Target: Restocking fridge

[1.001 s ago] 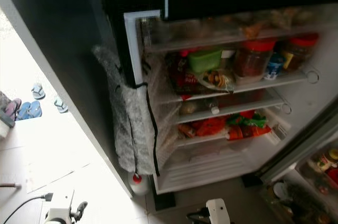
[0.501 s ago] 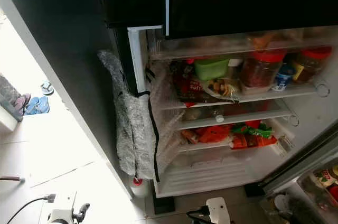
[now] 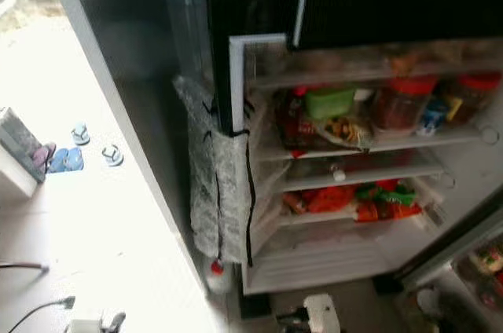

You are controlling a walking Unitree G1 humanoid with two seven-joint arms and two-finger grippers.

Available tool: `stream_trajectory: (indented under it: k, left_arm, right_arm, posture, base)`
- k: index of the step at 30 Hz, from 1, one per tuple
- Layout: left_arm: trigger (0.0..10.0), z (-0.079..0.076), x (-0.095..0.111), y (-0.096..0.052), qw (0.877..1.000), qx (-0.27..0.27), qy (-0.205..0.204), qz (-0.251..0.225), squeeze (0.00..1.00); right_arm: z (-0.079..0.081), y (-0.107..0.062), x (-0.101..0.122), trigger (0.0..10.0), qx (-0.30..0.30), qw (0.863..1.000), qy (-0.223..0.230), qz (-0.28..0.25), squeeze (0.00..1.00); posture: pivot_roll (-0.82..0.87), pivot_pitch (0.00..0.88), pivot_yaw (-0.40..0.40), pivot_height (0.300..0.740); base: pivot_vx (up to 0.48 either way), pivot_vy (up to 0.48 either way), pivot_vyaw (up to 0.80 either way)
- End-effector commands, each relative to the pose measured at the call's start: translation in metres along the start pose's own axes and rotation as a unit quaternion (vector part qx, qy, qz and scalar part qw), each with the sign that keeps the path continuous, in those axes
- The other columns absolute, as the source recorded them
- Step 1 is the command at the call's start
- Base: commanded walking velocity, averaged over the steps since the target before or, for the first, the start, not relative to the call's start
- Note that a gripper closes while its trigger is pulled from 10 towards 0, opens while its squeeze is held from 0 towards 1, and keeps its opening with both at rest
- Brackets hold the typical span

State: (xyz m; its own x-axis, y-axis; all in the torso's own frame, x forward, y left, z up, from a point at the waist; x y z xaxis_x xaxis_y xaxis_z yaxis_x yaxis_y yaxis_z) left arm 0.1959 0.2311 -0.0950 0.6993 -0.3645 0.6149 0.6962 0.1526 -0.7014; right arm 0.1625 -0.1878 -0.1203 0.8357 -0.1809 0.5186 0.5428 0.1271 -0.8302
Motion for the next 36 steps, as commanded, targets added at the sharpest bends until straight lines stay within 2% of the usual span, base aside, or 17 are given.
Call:
stream_trajectory:
  k: [1, 19, 36]
  left_arm:
    - [10.0, 0.006, -0.010, -0.003, 1.000, 0.005, 0.003, 0.013, 0.00]
    - [10.0, 0.005, -0.013, -0.003, 1.000, -0.001, 0.006, 0.022, 0.00]
    - [10.0, 0.005, -0.002, 0.000, 1.000, 0.000, 0.018, 0.001, 0.00]
  right_arm:
    - [0.007, 0.002, 0.002, 10.0, 0.007, 1.000, 0.005, -0.006, 0.00]
    - [0.007, 0.002, 0.000, 10.0, 0.001, 1.000, 0.008, -0.007, 0.00]
    - [0.007, 0.002, -0.001, 10.0, -0.006, 1.000, 0.014, -0.006, 0.00]
  posture:
    - [-0.02, 0.024, 0.022, 0.740]
    - [-0.03, 0.011, 0.031, 0.740]
    - [-0.03, 0.000, 0.037, 0.740]
  base:
    - [0.000, 0.322, 0.00]
    - [0.000, 0.319, 0.00]
    - [0.000, 0.000, 0.00]
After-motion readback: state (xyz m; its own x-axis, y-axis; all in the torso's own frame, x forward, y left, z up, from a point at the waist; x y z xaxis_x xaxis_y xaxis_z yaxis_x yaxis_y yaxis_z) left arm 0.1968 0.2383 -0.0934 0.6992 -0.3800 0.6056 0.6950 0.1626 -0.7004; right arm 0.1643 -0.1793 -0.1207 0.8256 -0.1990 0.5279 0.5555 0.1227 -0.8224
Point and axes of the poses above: a point about 5 cm out from each wrist's last joint towards the gripper, its own y axis pointing out of the wrist towards the gripper, its own x axis along the axis of the wrist's last joint, z = x × y, the point moved 3 cm from there along y, pointing out of the wrist towards the gripper, and after that the axes turned 15 degrees about y, right-handed, at the moved point
